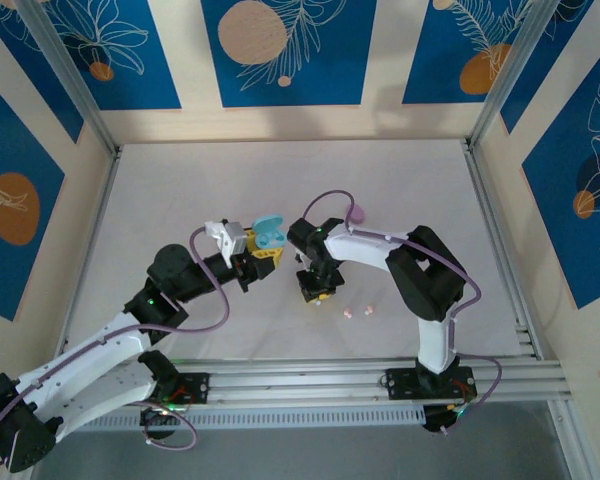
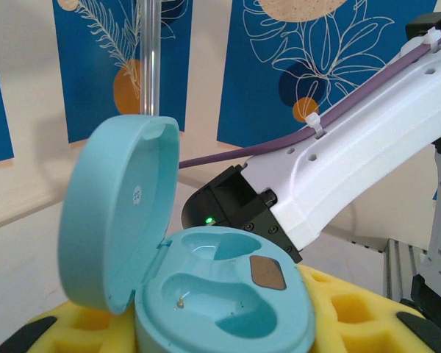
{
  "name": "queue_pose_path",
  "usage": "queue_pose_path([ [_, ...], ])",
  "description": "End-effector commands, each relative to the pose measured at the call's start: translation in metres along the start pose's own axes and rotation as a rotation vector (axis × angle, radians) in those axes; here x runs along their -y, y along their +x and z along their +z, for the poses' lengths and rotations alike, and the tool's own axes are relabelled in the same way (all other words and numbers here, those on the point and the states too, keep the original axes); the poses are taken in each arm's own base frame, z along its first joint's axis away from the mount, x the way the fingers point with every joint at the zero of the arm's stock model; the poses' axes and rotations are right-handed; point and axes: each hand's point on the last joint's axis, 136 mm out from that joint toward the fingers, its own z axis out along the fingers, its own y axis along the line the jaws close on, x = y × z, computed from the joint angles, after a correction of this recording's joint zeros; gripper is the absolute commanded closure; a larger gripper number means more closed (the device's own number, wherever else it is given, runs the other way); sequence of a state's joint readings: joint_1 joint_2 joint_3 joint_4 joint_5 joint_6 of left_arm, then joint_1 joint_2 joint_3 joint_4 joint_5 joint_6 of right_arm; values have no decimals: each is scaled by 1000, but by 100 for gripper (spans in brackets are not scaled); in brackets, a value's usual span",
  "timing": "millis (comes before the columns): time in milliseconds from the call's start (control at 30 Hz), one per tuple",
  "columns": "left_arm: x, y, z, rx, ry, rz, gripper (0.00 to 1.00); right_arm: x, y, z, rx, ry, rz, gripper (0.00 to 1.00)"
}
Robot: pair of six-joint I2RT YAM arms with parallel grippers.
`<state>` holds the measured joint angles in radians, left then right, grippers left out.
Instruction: Insert the wireless bluetooth earbuds into the charging case
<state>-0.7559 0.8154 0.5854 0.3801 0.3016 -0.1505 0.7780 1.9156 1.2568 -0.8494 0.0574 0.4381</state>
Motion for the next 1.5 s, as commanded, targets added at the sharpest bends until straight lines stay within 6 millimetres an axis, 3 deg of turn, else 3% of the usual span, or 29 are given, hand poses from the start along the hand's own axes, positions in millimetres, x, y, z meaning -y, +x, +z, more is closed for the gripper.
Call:
queue_pose_path([
  [0,5,-23,0,56,12,12,66,-1,-1,4,-14,13,18,73],
  [533,4,-21,0,52,9,6,66,-2,-6,3,-28,-41,131,70],
  [733,4,-21,1,50,12,5,66,2,-5,3,-32,-22,147,75],
  [933,3,-19,0,47,7,5,66,-3,-7,-18,17,-59,132,81],
  [1033,2,-19,-1,44,0,8,66,-15,-10,-45,84,-184,101,81],
  [1233,1,-14,1,26,-4,26,67,-51,-12,-132,225,-741,33,81],
  [1367,0,-12,3,17,-9,41,67,-50,-6,-190,276,-1088,-19,81],
  [1467,-2,-8,4,1,-12,55,67,-49,5,-221,270,-1227,-95,81],
])
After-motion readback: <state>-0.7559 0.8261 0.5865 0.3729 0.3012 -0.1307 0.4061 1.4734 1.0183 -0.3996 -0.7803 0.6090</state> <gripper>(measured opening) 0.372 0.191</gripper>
